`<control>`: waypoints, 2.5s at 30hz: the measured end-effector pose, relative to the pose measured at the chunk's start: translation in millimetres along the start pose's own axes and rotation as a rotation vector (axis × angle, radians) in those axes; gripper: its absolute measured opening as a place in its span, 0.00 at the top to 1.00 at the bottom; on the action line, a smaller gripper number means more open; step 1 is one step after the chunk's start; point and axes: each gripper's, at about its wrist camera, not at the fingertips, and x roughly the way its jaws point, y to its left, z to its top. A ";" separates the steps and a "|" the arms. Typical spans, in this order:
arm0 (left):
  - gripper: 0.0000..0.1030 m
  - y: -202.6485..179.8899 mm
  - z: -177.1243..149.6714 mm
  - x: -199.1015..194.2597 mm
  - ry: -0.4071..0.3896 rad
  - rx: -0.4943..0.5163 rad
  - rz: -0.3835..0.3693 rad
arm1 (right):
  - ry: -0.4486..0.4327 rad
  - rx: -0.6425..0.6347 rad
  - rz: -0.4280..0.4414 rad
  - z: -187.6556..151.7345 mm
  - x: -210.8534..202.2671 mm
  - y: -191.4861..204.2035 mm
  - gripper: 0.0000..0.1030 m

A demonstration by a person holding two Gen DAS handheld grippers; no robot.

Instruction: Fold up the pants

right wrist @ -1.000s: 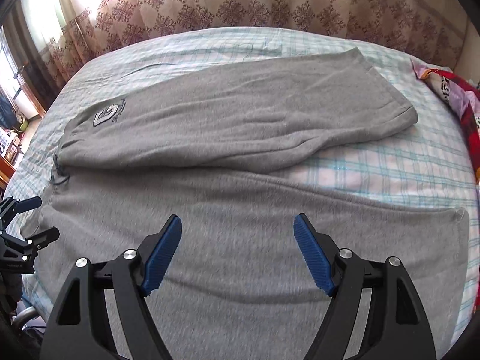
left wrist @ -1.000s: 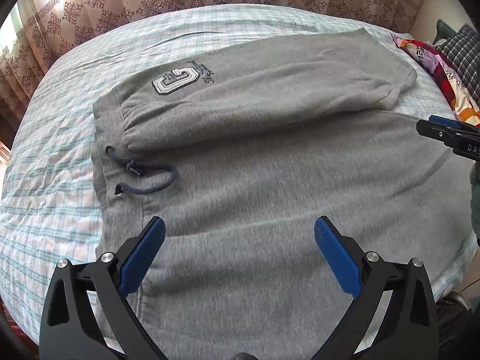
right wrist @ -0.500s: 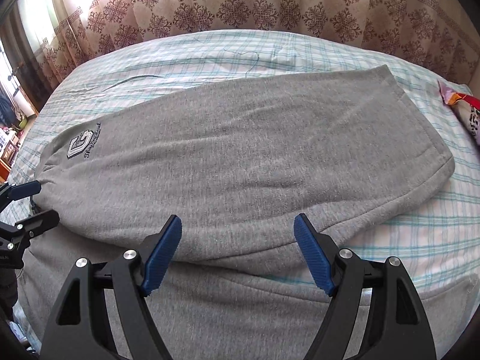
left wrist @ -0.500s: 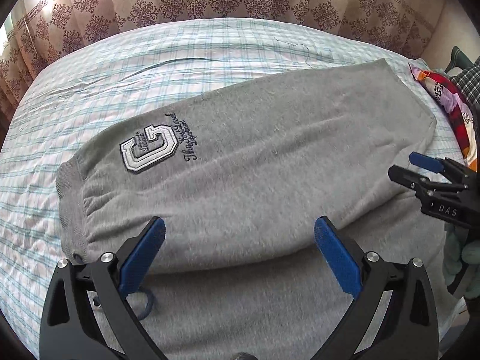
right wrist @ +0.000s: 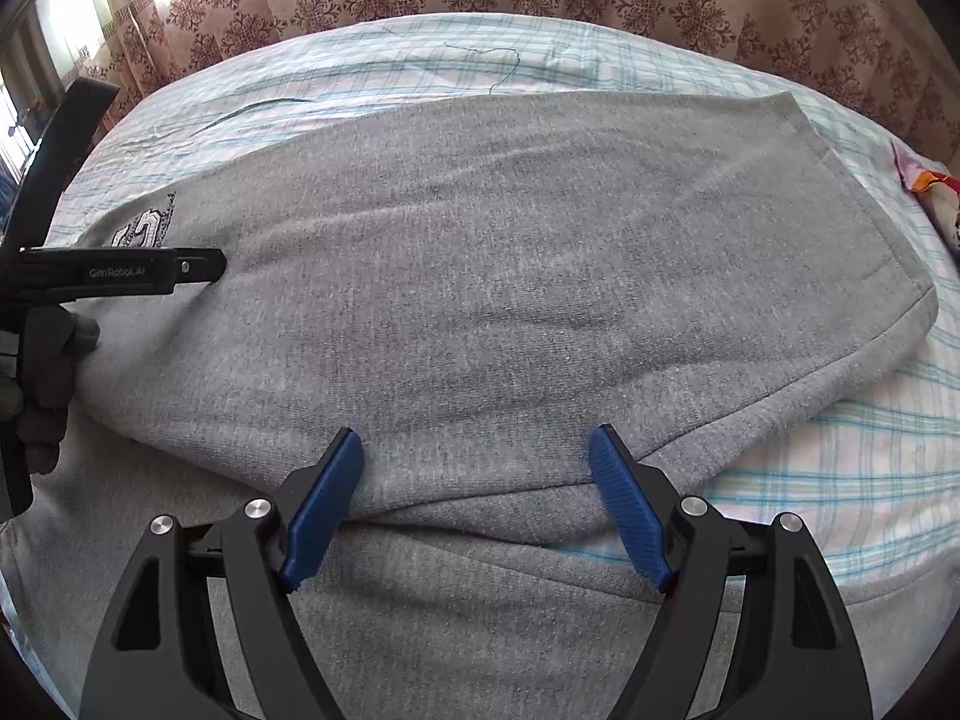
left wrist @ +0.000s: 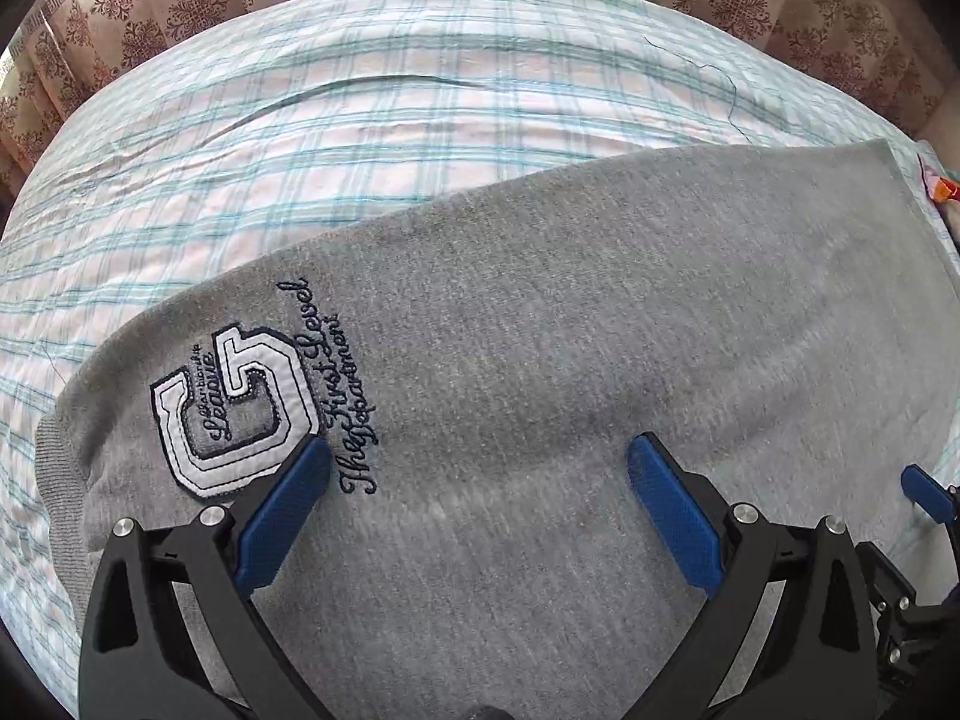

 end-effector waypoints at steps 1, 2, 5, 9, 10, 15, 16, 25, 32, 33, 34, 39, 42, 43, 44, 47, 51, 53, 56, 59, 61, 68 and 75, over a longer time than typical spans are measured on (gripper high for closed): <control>0.02 1.3 1.7 1.2 0.000 -0.006 -0.001 | 0.007 -0.001 0.008 1.0 -0.2 -0.9 0.25; 0.02 2.7 3.5 2.6 0.000 -0.011 -0.002 | 0.015 0.001 0.018 2.7 -1.2 -2.5 0.25; 0.02 4.3 7.3 5.8 0.001 -0.019 -0.002 | 0.014 0.018 0.027 11.9 -6.7 -6.4 0.25; 0.02 4.6 9.1 3.8 -0.003 -0.009 -0.018 | -0.036 0.055 0.006 38.0 -11.4 -17.0 0.25; 0.02 4.6 11.2 1.7 -0.004 -0.012 -0.028 | -0.045 0.062 -0.007 45.5 -9.2 -20.8 0.25; 0.02 14.2 9.3 -14.4 -0.019 -0.023 -0.046 | 0.003 0.136 -0.034 68.5 22.3 -44.1 0.25; 0.02 17.8 8.4 -17.7 -0.022 -0.028 -0.045 | 0.023 0.140 -0.034 68.7 29.0 -45.5 0.25; 0.02 70.1 11.5 -37.7 -0.075 -0.030 0.054 | 0.007 0.075 -0.072 60.6 39.0 -31.7 0.13; 0.02 126.1 17.9 -32.6 -0.073 -0.074 0.114 | 0.005 0.075 -0.069 61.6 39.9 -31.8 0.12; 0.02 133.7 18.6 -29.6 -0.067 -0.080 0.112 | 0.004 0.076 -0.069 61.4 40.0 -31.8 0.12; 0.02 139.4 18.8 -26.0 -0.059 -0.085 0.111 | 0.003 0.076 -0.070 60.6 39.8 -32.0 0.12; 0.09 159.4 18.8 -8.9 -0.021 -0.077 0.045 | 0.000 0.073 -0.072 59.5 39.7 -31.5 0.12; 0.23 169.5 20.3 -4.0 -0.014 -0.071 -0.025 | 0.000 0.068 -0.076 59.2 39.7 -30.6 0.12; 0.30 172.5 20.2 -4.2 -0.017 -0.071 -0.039 | 0.000 0.065 -0.080 59.2 39.8 -29.9 0.12; 0.37 174.7 20.5 -4.6 -0.020 -0.069 -0.044 | 0.000 0.061 -0.084 59.1 39.9 -29.3 0.12; 0.52 178.9 19.4 -5.8 -0.018 -0.050 -0.036 | 0.001 0.062 -0.089 59.2 40.4 -28.8 0.12; 0.70 181.0 12.7 -17.7 -0.038 -0.007 -0.017 | 0.001 0.060 -0.089 59.5 40.5 -28.9 0.12; 0.79 178.5 6.4 -28.2 -0.048 0.008 -0.012 | 0.001 0.060 -0.089 59.5 40.8 -29.0 0.12; 0.84 170.9 -3.3 -44.0 -0.065 0.028 -0.008 | 0.001 0.061 -0.090 59.4 41.0 -29.0 0.12; 0.85 152.7 -16.0 -58.2 -0.082 0.077 0.011 | 0.000 0.062 -0.089 59.3 41.0 -28.9 0.12; 0.85 150.3 -20.5 -57.7 -0.077 0.107 0.032 | 0.000 0.063 -0.091 59.1 41.1 -28.6 0.12; 0.85 152.0 -9.3 -37.9 -0.058 0.066 0.078 | -0.004 0.068 -0.078 58.4 39.3 -30.9 0.12; 0.90 136.9 -40.0 -76.9 -0.127 0.107 0.053 | -0.051 0.178 -0.033 75.5 16.8 -61.6 0.14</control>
